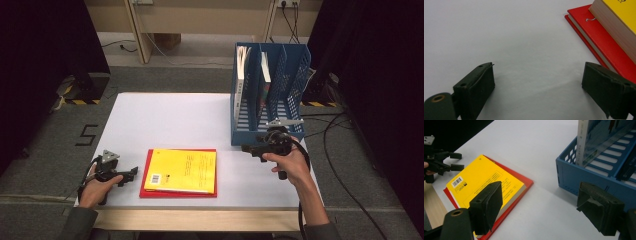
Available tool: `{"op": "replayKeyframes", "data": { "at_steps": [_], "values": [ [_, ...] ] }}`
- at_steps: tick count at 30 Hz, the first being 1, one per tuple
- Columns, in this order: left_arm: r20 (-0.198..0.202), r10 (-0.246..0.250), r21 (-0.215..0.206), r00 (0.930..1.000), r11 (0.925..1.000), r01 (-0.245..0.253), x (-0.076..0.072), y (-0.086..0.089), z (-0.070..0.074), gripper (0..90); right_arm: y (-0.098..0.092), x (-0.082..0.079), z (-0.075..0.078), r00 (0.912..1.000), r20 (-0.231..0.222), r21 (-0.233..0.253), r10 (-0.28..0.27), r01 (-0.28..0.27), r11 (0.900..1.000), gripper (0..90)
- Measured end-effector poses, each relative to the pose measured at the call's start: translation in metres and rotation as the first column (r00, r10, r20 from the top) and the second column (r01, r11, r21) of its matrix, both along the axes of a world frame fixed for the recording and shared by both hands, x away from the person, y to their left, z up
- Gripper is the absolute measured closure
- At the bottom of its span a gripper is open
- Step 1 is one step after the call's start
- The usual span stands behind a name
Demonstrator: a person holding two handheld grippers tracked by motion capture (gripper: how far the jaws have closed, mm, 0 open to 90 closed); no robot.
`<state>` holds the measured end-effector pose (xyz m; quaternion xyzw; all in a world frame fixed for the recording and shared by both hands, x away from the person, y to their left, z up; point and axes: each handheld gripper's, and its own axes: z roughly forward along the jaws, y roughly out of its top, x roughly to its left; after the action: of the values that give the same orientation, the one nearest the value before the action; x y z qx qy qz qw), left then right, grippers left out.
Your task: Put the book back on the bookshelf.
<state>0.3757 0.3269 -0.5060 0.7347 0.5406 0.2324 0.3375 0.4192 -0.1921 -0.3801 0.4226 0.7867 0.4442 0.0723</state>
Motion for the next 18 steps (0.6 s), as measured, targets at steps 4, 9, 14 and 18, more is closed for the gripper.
{"op": "replayKeyframes", "data": {
  "at_steps": [4, 9, 14, 18],
  "values": [
    [0.0, 0.0, 0.0, 1.0, 1.0, 0.0, 0.0, 0.0, 0.0, 9.8, 0.002, -0.004, -0.007, 1.0, 0.001, -0.018, 0.003, -0.003, 1.0, 21.1],
    [-0.001, -0.002, 0.002, 1.0, 1.0, 0.002, 0.0, 0.0, 0.0, 9.8, 0.004, -0.005, -0.015, 0.9999, -0.014, -0.04, 0.007, -0.008, 0.999, 20.7],
    [-0.001, -0.002, 0.002, 1.0, 1.0, 0.002, 0.0, 0.0, 0.0, 9.8, 0.01, -0.006, -0.025, 0.9991, -0.036, -0.045, 0.021, -0.022, 0.999, 20.4],
    [-0.002, -0.004, 0.005, 1.0, 1.0, 0.004, 0.0, 0.0, 0.0, 9.9, 0.016, -0.007, -0.037, 0.9963, -0.075, -0.047, 0.043, -0.046, 0.998, 20.1]
  ]
}}
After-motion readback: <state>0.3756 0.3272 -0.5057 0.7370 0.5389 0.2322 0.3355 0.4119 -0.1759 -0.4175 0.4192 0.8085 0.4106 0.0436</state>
